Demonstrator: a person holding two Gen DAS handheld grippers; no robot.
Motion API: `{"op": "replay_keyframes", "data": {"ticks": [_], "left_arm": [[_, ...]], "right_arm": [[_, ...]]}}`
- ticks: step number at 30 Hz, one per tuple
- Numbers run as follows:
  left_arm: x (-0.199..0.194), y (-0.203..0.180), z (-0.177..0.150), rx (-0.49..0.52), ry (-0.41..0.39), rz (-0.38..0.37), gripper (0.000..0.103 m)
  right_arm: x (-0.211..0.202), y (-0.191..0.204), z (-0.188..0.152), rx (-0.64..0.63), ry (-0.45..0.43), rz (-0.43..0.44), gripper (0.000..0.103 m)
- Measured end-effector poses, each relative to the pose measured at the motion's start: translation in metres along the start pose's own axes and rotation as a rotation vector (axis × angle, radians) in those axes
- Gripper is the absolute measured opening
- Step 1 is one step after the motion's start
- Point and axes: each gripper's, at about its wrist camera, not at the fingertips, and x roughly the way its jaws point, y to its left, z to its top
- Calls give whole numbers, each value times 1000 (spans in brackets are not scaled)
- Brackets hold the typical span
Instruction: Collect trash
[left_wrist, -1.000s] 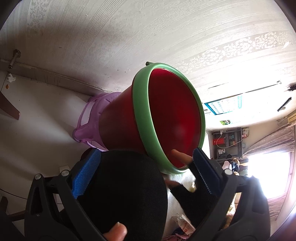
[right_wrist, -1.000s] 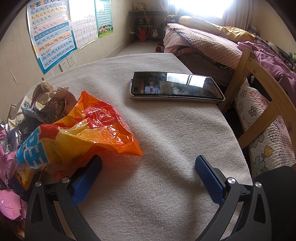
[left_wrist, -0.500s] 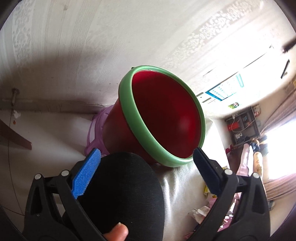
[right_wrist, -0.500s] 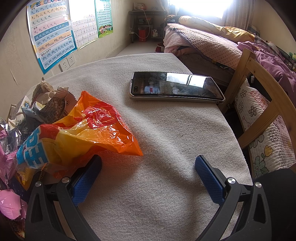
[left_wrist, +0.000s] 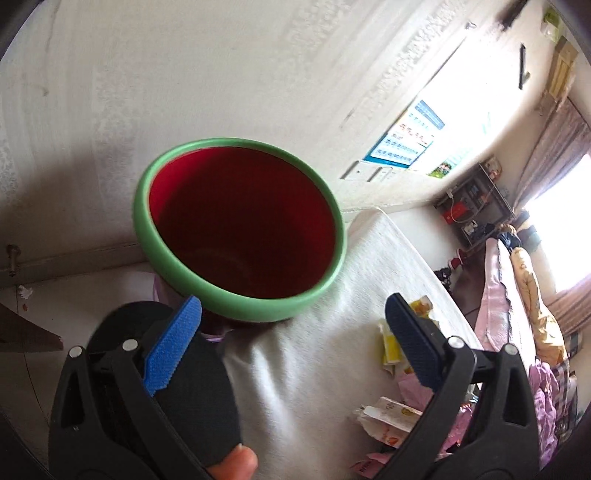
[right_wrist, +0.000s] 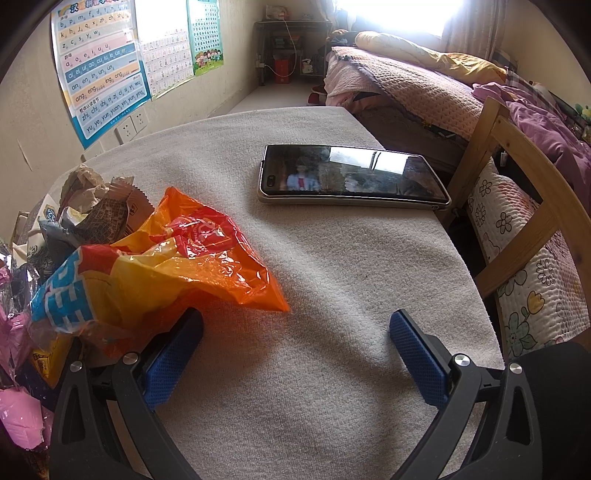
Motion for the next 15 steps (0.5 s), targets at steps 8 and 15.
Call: {"op": "replay_keyframes", "data": {"ticks": [8, 15], "left_arm": [[-11, -79, -8, 228, -37, -123, 98], [-34, -126, -14, 440, -167, -54, 98]], "right_arm": [[-37, 4, 19, -113, -80, -57, 96], [-131, 40, 73, -183, -362, 90, 96]]}}
